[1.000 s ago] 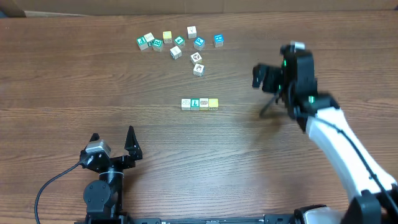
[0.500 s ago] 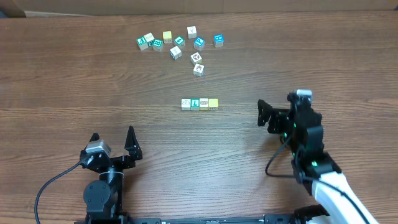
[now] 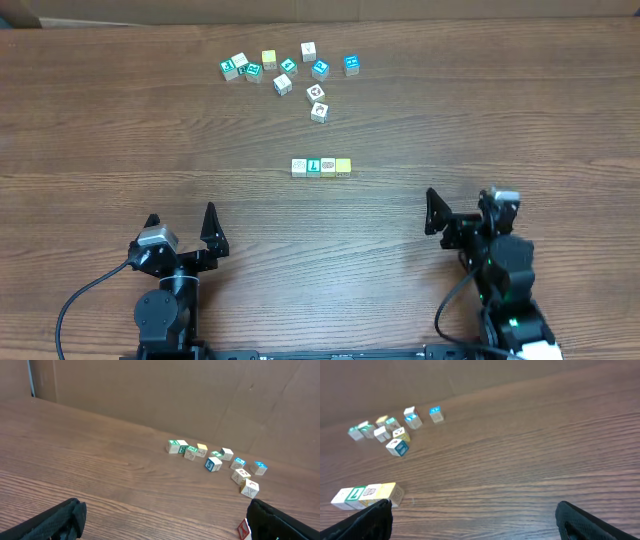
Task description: Form a horizontal line
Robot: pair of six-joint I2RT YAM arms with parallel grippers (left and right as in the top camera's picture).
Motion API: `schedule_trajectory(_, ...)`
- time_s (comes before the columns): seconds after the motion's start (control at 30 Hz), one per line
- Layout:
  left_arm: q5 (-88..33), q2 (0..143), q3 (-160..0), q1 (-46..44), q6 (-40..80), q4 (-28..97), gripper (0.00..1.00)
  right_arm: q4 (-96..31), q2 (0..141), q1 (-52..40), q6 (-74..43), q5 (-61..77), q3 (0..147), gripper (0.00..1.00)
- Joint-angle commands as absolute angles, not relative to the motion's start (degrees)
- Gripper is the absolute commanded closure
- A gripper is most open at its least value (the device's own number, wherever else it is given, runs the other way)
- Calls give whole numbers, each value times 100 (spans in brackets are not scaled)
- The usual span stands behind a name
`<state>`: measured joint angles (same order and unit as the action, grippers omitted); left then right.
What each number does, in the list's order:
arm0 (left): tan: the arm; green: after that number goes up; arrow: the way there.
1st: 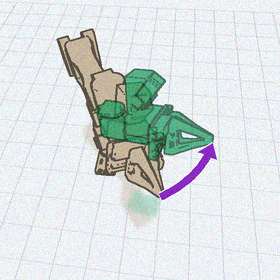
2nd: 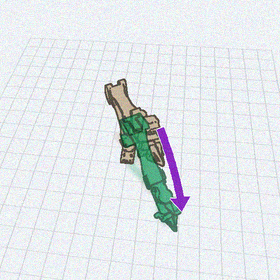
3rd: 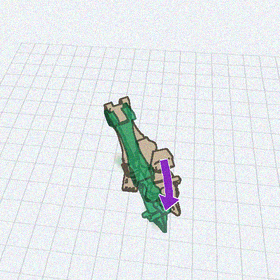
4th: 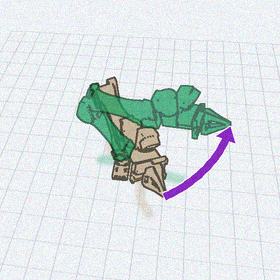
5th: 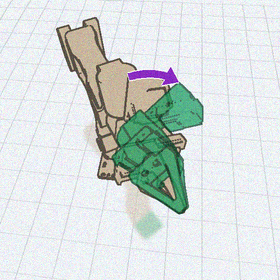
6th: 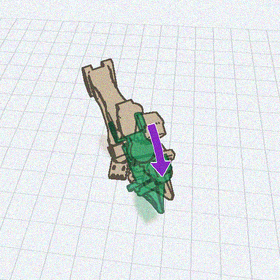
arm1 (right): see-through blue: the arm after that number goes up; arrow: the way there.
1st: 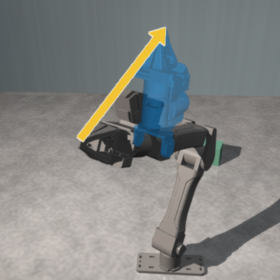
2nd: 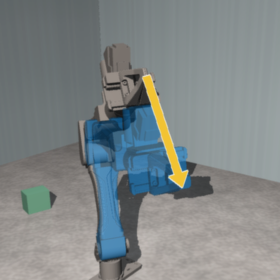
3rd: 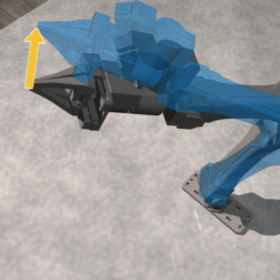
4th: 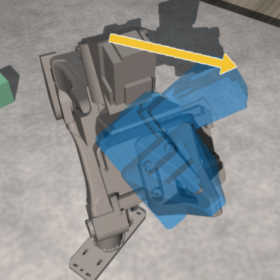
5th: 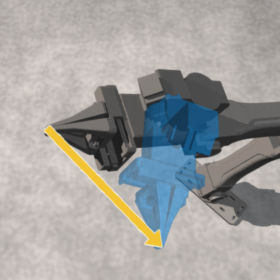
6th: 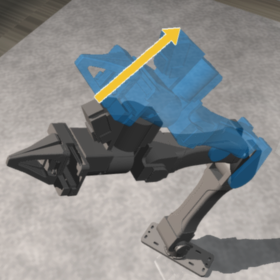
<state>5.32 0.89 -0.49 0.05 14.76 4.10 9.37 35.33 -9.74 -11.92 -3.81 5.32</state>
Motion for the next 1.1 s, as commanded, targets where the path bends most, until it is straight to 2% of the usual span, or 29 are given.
schedule_trajectory(0.0, 486, 25, -30, 40, 1372, 408, 0, 980, 2989, -917, -1151, -375, 224, 0)
schedule_trajectory(0.53, 486, 25, -30, 40, 1372, 408, 0, -480, 1149, -582, -1186, -185, 47, 0)
schedule_trajectory(0.67, 486, 25, -30, 40, 1372, 408, 0, -489, 816, -377, -1138, 73, 47, 0)
schedule_trajectory(0.8, 486, 25, -30, 40, 1372, 408, 0, -462, 611, -257, -578, 478, 47, 0)
schedule_trajectory(1.07, 486, 25, -30, 40, 1372, 408, 0, -460, 113, -250, -268, 504, 47, 0)
